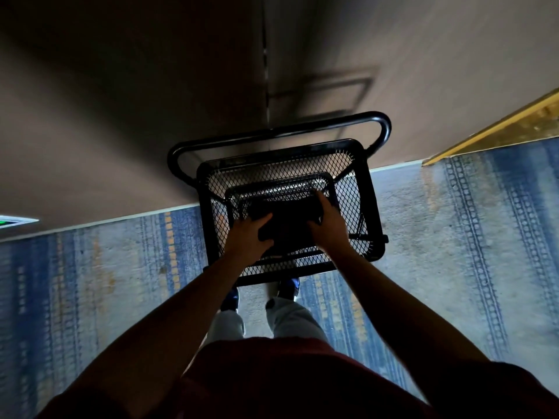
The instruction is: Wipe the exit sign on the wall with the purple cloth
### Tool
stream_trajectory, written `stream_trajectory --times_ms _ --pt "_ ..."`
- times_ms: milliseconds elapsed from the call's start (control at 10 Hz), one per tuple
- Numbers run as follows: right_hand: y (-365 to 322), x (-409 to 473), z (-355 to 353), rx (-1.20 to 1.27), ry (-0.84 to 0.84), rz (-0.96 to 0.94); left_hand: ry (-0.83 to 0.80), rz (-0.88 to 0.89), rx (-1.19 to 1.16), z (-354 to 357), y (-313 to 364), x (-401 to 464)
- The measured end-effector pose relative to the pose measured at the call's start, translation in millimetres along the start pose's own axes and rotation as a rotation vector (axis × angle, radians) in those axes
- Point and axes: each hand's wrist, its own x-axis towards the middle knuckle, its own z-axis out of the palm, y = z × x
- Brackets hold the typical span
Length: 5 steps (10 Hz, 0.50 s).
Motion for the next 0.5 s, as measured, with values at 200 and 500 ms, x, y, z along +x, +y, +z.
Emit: stream_trajectory --times_ms 200,500 --pt "6 -2 -9 0.003 0.017 0.047 -0.053 -0.008 0.069 2 -2 -4" --pt "1 -32 -14 -0.027 0.23 0.107 0.045 0.089 0.044 -13 -16 -20"
